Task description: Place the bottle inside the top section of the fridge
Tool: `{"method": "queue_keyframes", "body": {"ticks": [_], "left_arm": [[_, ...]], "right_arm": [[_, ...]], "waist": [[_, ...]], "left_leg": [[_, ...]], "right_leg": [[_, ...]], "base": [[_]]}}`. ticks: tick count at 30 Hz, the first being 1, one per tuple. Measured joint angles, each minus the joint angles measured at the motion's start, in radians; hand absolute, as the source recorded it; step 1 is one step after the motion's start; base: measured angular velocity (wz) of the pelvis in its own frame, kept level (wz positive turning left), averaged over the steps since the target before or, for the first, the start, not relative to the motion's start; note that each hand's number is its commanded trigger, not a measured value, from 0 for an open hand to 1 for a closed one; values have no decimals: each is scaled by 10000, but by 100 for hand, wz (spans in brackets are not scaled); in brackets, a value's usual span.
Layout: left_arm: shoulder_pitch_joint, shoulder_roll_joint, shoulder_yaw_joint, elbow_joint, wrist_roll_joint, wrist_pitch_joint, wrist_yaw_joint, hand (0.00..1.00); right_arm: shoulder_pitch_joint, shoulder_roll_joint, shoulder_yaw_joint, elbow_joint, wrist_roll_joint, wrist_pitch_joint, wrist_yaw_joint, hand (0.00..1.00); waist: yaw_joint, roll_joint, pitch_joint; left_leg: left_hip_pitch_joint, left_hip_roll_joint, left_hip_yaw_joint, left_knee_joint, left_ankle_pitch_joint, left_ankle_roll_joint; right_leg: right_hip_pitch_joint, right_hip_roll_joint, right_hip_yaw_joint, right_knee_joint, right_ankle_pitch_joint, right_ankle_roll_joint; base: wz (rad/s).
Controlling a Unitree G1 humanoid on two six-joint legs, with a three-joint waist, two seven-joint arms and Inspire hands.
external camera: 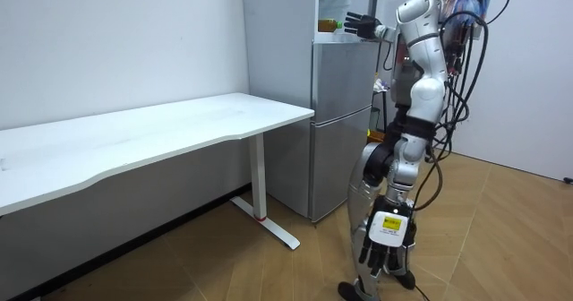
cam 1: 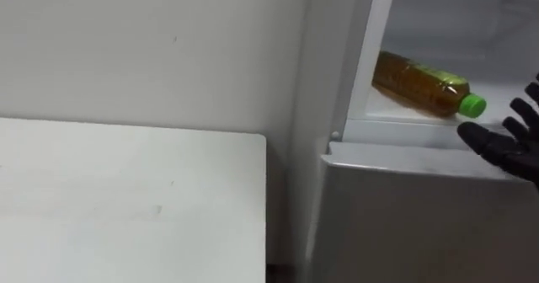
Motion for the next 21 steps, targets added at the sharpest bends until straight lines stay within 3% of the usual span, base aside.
{"method": "queue_keyframes", "body": {"ticks": [2, 4, 7, 10, 13, 16, 21], "left_arm": [[-39, -130, 5, 101, 11, -50, -34, 0], [-99, -217, -116, 126, 13, -185, -61, 0], [-313, -309, -200, 168, 18, -228, -58, 0], [-423, -347, -203, 240, 22, -362, -58, 0], [-453, -350, -431, 468, 69, -549, -49, 0], [-627, -345, -600, 852, 267, -709, -64, 0], [-932, -330, -1108, 990, 424, -866, -10, 0]], "right_arm": [[32, 427, -7, -33, -38, -133, 241, 0], [308, 721, -1, -205, 261, -355, 525, 0], [934, 1320, 6, -527, 239, -556, 907, 0], [1301, 1688, -13, -639, 202, -570, 1020, 0], [1660, 2136, -7, -746, -461, -825, 1134, 0], [1728, 2478, 7, -711, -1380, -1059, 1109, 0], [2201, 2514, 22, -711, -2804, -1245, 763, 0]], "waist": [[-18, 84, 3], [-71, 224, -44], [-141, 298, -48], [-199, 338, -58], [-301, 339, -38], [-500, 358, -15], [-734, 402, -8]], "left_leg": [[58, 3, 73, 4, 1, 1], [107, 10, 113, -1, 0, 0], [112, 15, 138, -22, 0, 0], [129, 15, 232, -85, -1, -1], [327, 2, 368, -168, -22, -1], [398, 5, 434, -171, -31, 1], [413, 1, 447, -176, -67, 7]], "right_leg": [[-2, 4, 82, 12, -1, 1], [1, 14, 160, 11, -2, 2], [-5, 19, 203, 7, -3, 3], [-34, 17, 266, 4, -7, 9], [2, 16, 455, 13, -26, 35], [19, 13, 511, 39, -31, 43], [13, 5, 539, 63, -55, 59]], "base": [[-12], [-5], [-2], [-10], [-14], [-7], [-2]]}}
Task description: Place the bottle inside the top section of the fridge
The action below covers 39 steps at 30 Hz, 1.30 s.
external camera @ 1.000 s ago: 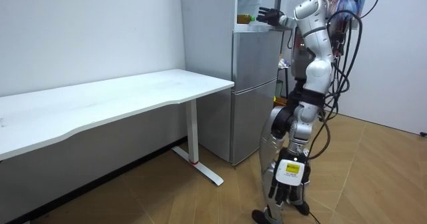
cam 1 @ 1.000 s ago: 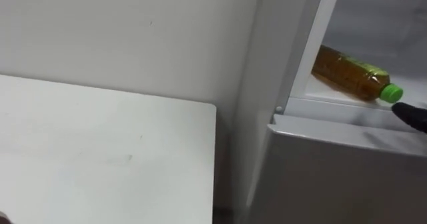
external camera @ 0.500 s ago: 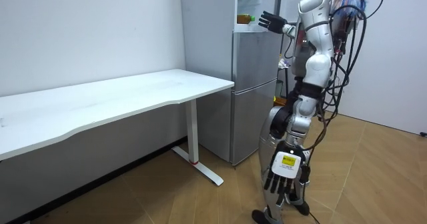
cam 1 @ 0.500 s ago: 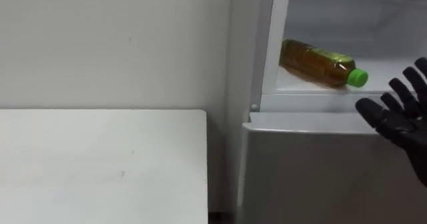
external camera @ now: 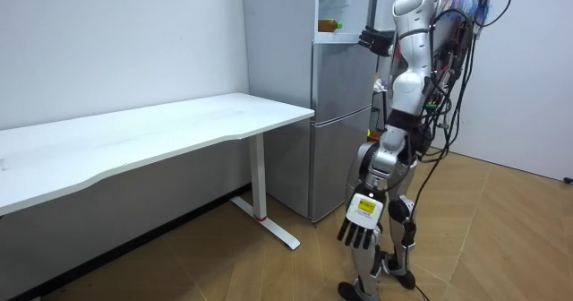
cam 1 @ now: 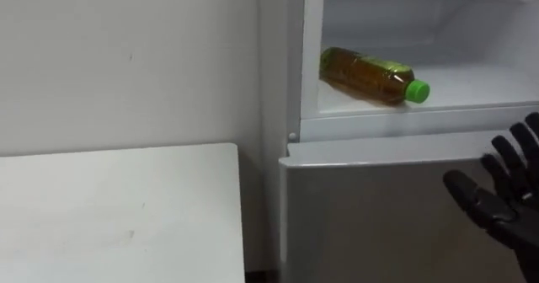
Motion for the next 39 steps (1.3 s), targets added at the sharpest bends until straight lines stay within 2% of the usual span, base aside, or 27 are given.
{"method": "queue_keyframes", "body": {"ticks": [4, 7, 11, 16, 20, 22, 26, 28, 31, 39], "left_arm": [[-21, 2, -244, 25, 11, -16, 38, 0], [-23, 4, -254, 82, 9, -96, 35, 0], [-20, 9, -248, 121, -33, -224, 32, 0], [-18, 17, -441, 169, -69, -298, 69, 0], [-8, 17, -456, 153, -3, -301, 93, 0], [-20, 17, -456, 86, -4, -298, 203, 0], [-96, 30, -454, -51, -28, -285, 239, 0], [-128, 108, -481, -69, -96, -295, 236, 0], [-77, 89, -624, -46, -95, -290, 245, 0], [-12, 76, -583, -62, -87, -286, 277, 0]], "right_arm": [[343, 27, -16, 0, -178, -74, -720, 0], [699, 173, -12, 0, -492, -265, -1238, 0], [1117, 243, -1, 433, -1126, -595, -1576, 0], [1452, 575, 47, 1982, -1273, -616, -2201, 0], [1534, 683, 177, 3008, -1273, -638, -2800, 0], [1585, 693, 382, 3957, -1258, -740, -2892, 0], [1748, 755, 598, 4862, -1255, -679, -2895, 0], [1727, 755, 824, 6074, -1233, -702, -2922, 0], [1757, 787, 899, 7094, -923, -559, -3022, 0], [1682, 789, 431, 7004, -396, -610, -3653, 0]], "waist": [[-129, 36, 1], [-294, 95, 3], [-293, 128, -2], [-268, 148, -19], [-244, 187, -42], [-293, 174, -64], [-261, 222, -55], [-265, 209, -54], [-243, 156, -65], [-348, 173, -69]], "left_leg": [[63, 7, 149, -1, -36, 1], [139, 12, 230, -25, -49, -4], [217, 10, 324, -134, -50, -5], [235, 13, 444, -152, -60, -10], [227, 17, 515, -163, -66, -10], [281, 20, 515, -163, -67, -12], [402, 10, 540, -192, -89, -14], [530, 4, 553, -273, -108, -15], [542, -14, 589, -317, -109, -13], [565, -33, 658, -454, -106, -17]], "right_leg": [[-54, -8, 207, 131, -61, 9], [-58, -5, 246, 131, -64, 13], [-44, 2, 324, 114, -71, 23], [-139, 10, 442, 104, -72, 25], [-192, 10, 486, 127, -71, 25], [-130, 8, 468, 136, -69, 23], [-54, -9, 485, 104, -100, 40], [7, -8, 516, 123, -138, 42], [-17, -8, 574, 115, -140, 48], [-63, 7, 638, 119, -151, 64]], "base": [[-10], [-7], [-8], [-7], [-5], [0], [-1], [0], [-5], [-2]]}}
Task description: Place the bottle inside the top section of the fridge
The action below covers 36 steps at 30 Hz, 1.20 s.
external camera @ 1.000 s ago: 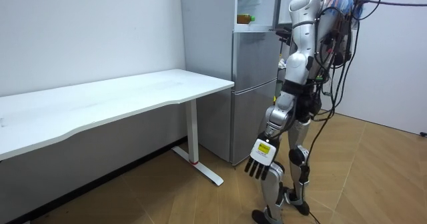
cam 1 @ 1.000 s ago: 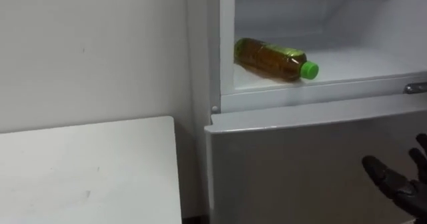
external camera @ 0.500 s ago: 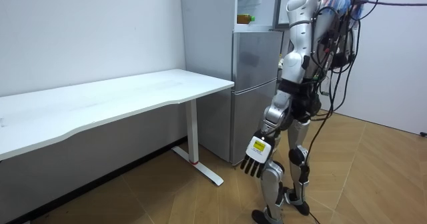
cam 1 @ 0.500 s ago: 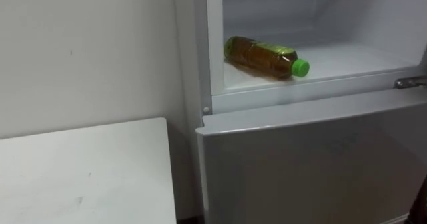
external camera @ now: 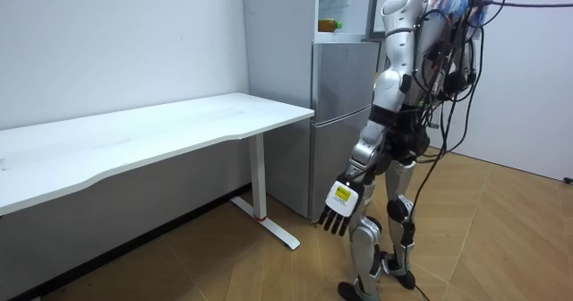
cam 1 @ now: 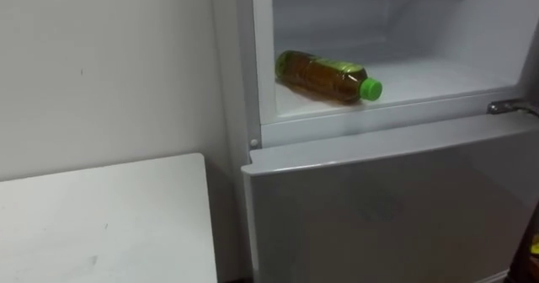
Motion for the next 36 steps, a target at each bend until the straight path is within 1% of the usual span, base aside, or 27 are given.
{"method": "queue_keyframes", "body": {"ticks": [2, 5, 6, 7, 9, 11, 12, 13, 15, 17, 19, 22, 24, 27, 29, 31, 34, 36], "left_arm": [[-6, 4, 3, -23, -11, -3, 29, 0], [-4, 4, 3, -30, -17, -22, 110, 0], [-1, 5, 3, -24, -12, -54, 145, 0], [9, 14, 41, -20, -2, -101, 150, 0], [45, 53, 91, -21, 0, -136, 141, 0], [128, 84, 209, -90, -7, -165, 131, 0], [167, 84, 318, -95, 1, -168, 130, 0], [210, 82, 375, -113, -4, -166, 129, 0], [316, 81, 448, -192, -3, -168, 108, 0], [316, 75, 755, -193, 0, -191, 86, 0], [316, 76, 1104, -177, -8, -319, 86, 0], [384, 84, 1293, -183, -2, -412, 133, 0], [435, 87, 1308, -182, -2, -414, 139, 0], [448, 108, 1333, -183, 1, -433, 87, 0], [451, 133, 1381, -189, 17, -551, 30, 0], [451, 161, 1551, -195, 79, -638, -7, 0], [450, 199, 1571, -165, 79, -682, -6, 0], [450, 210, 1594, -162, 87, -706, -15, 0]], "right_arm": [[-6, -15, -249, -160, 204, -10, -331, 0], [-2, -19, -645, -566, 747, -112, -776, 0], [-4, -16, -823, -740, 886, -130, -903, 0], [-5, -22, -1075, -829, 934, -181, -1018, 0], [10, -27, -1499, -1010, 1181, -255, -1259, 0], [3, -60, -1848, -1115, 1713, -450, -1502, 0], [9, -78, -2123, -1128, 2002, -489, -1703, 0], [1, -111, -2337, -1156, 2025, -486, -1927, 0], [-3, -121, -2713, -1509, 2102, -486, -2192, 0], [-70, -217, -3118, -1606, 2113, -558, -2389, 0], [-133, -546, -3508, -1607, 2337, -588, -2651, 0], [-158, -832, -3985, -1870, 2299, -613, -2955, 0], [-164, -968, -4136, -2023, 2285, -788, -3157, 0], [-167, -975, -4597, -2552, 2289, -801, -3472, 0], [-181, -987, -4882, -2894, 2301, -824, -3571, 0], [-257, -1082, -5203, -3250, 2315, -1013, -3790, 0], [-266, -1345, -5262, -3559, 2292, -1114, -4049, 0], [-293, -1368, -5277, -3872, 2284, -1115, -4058, 0]], "waist": [[-8, -9, -3], [-123, -68, -8], [-177, -101, 2], [-204, -145, 19], [-258, -208, 7], [-294, -275, 26], [-299, -310, 23], [-391, -350, 14], [-482, -365, 14], [-493, -412, 14], [-524, -501, 18], [-621, -579, 14], [-703, -602, 13], [-764, -615, 15], [-784, -619, 12], [-789, -622, 12], [-769, -656, 13], [-781, -703, 13]], "left_leg": [[2, -23, 0, -2, 0, 0], [22, -70, 0, 0, 1, 3], [44, -87, 2, -1, 1, 3], [113, -115, 19, -23, 1, 3], [164, -138, 23, -23, 0, 4], [150, -139, 19, -24, 0, 4], [146, -139, 19, -26, 0, 4], [123, -142, 20, -26, 0, 4], [121, -146, 31, -53, 0, 4], [150, -146, 38, -80, 0, 4], [149, -146, 64, -73, 0, 4], [136, -143, 65, -56, -1, 4], [129, -139, 67, -52, -1, 4], [122, -140, 64, -56, -1, 4], [135, -142, 64, -71, -1, 4], [138, -142, 64, -72, -1, 4], [157, -146, 64, -78, -1, 4], [171, -146, 65, -78, 0, 4]], "right_leg": [[3, -23, 2, 3, -20, 26], [13, -69, 7, 31, -73, 57], [20, -80, 33, 31, -93, 68], [35, -106, 55, 34, -146, 85], [85, -132, 48, 53, -195, 106], [85, -132, 38, 33, -196, 107], [81, -131, 45, 24, -196, 107], [62, -131, 58, 24, -198, 109], [17, -123, 111, 37, -203, 115], [7, -117, 138, 55, -206, 111], [-12, -118, 158, 67, -212, 112], [-14, -120, 142, 60, -219, 113], [-7, -120, 129, 51, -219, 112], [-12, -120, 115, 49, -219, 113], [-13, -119, 116, 58, -219, 113], [-11, -118, 118, 59, -218, 113], [-13, -120, 120, 96, -224, 109], [-25, -125, 124, 148, -254, 104]], "base": [[0], [0], [-3], [-4], [0], [0], [0], [0], [-5], [-6], [-2], [0], [0], [0], [0], [0], [0], [0]]}}
